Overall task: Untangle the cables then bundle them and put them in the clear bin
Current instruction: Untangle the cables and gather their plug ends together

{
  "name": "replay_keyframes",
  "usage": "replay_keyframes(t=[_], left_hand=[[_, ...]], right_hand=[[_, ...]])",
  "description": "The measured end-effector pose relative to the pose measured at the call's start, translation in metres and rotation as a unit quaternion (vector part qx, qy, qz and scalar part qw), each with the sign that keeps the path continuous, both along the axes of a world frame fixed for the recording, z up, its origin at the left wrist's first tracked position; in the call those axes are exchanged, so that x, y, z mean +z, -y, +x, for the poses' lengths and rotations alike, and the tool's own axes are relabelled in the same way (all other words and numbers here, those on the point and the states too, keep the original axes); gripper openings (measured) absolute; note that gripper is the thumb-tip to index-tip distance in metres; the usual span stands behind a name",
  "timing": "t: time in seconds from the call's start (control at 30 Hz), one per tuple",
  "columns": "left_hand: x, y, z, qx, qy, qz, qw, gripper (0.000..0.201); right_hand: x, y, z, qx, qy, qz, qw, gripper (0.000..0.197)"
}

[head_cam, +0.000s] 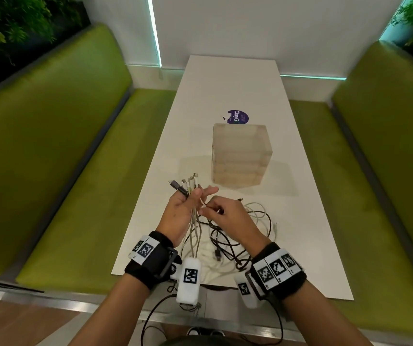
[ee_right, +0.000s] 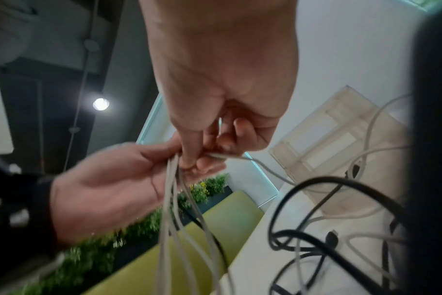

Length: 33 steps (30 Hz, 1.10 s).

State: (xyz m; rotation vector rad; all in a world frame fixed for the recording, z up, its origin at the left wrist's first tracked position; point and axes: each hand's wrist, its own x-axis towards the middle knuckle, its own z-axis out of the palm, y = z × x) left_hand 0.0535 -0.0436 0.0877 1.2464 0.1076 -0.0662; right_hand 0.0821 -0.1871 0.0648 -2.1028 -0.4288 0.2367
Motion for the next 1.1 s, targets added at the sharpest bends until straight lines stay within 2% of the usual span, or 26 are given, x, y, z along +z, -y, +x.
replay_keyframes(t=[0.07, 0.13, 0.3, 0.4, 0.5, 0.57, 0.67, 0.8, 0.9, 0.97, 1.1], left_hand=[[0.005, -0.003, 0.001, 0.029, 0.007, -0.027, 0.999, 0.035], [0.012, -0.008, 0.0, 0.047, 0.024, -0.042, 0.998, 0.038], [0.041, -0.031, 0.0, 0.108, 0.064, -0.102, 0.987, 0.026], [0.056, -0.042, 0.0, 0.126, 0.091, -0.124, 0.98, 0.024], [0.067, -0.053, -0.001, 0.154, 0.112, -0.157, 0.969, 0.018], [0.072, -0.063, -0.001, 0.173, 0.125, -0.171, 0.962, 0.018], [0.077, -0.075, 0.0, 0.195, 0.14, -0.175, 0.955, 0.025], [0.08, -0.085, 0.0, 0.223, 0.147, -0.165, 0.949, 0.023], [0.072, -0.086, 0.005, 0.232, 0.129, -0.148, 0.953, 0.023], [0.061, -0.077, 0.01, 0.225, 0.091, -0.111, 0.964, 0.025], [0.032, -0.047, 0.012, 0.155, 0.024, -0.006, 0.988, 0.026]], right_hand=[[-0.011, 0.001, 0.004, 0.045, 0.023, -0.109, 0.993, 0.015], [-0.028, 0.007, 0.013, 0.051, 0.036, -0.156, 0.986, 0.009], [-0.061, 0.043, 0.051, -0.055, 0.006, -0.189, 0.98, 0.011], [-0.06, 0.058, 0.068, -0.077, 0.019, -0.171, 0.982, 0.011], [-0.049, 0.077, 0.083, -0.141, 0.024, -0.134, 0.981, 0.009], [-0.045, 0.091, 0.091, -0.173, 0.016, -0.132, 0.976, 0.015], [-0.039, 0.102, 0.1, -0.186, 0.015, -0.114, 0.976, 0.018], [-0.028, 0.111, 0.104, -0.197, 0.02, -0.113, 0.974, 0.015], [-0.014, 0.104, 0.097, -0.171, -0.021, -0.04, 0.984, 0.025], [0.0, 0.092, 0.088, -0.112, -0.046, -0.011, 0.993, 0.028], [0.031, 0.061, 0.063, 0.021, -0.044, -0.005, 0.999, 0.01]])
